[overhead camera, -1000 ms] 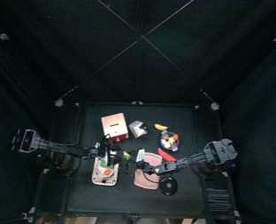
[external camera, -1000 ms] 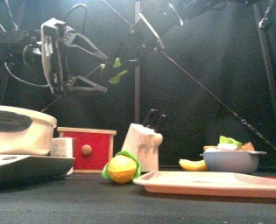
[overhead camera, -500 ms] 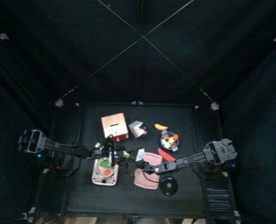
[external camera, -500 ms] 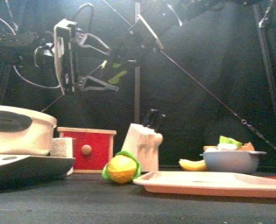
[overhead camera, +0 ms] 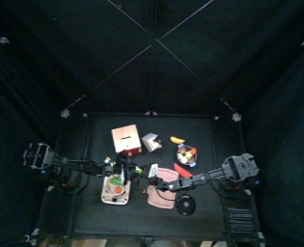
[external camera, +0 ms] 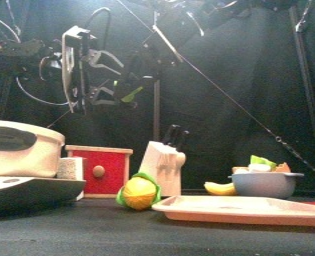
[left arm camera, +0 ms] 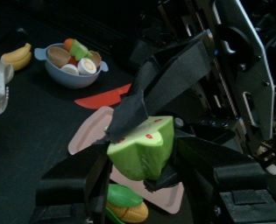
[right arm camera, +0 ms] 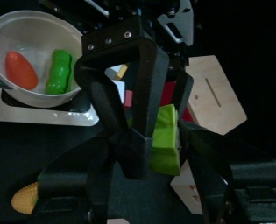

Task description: Hand over starfruit top

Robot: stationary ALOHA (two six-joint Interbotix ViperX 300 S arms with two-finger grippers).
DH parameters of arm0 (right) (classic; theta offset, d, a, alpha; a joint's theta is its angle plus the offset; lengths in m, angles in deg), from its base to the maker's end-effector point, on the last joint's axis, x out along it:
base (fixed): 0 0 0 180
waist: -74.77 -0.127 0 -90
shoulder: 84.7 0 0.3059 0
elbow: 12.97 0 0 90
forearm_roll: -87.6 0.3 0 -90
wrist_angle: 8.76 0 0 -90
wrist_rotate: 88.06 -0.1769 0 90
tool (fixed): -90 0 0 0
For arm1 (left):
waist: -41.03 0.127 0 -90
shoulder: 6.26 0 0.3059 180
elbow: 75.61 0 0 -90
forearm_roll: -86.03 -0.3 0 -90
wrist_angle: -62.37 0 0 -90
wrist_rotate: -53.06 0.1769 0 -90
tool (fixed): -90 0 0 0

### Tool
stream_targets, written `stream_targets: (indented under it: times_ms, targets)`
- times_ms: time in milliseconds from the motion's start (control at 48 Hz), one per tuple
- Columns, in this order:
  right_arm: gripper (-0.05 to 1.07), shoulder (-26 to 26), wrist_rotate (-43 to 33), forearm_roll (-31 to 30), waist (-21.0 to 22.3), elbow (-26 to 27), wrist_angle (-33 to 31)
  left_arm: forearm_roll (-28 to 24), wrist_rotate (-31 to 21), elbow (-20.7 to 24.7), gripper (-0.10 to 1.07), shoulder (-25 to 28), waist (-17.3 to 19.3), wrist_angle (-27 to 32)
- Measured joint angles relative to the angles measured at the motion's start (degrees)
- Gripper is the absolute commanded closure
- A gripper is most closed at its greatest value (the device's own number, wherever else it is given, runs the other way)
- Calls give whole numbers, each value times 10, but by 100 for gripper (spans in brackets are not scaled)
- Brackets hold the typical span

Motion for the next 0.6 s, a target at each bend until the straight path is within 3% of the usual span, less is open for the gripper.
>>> stream_targets:
  times_ms: [333,604]
  targets:
    - [1,-5,5,46,6,5,4,0,1,-6,26,0,1,0]
    - [1,18,-4,54,5,-32,-5,0,3,-21,26,-4,1,11]
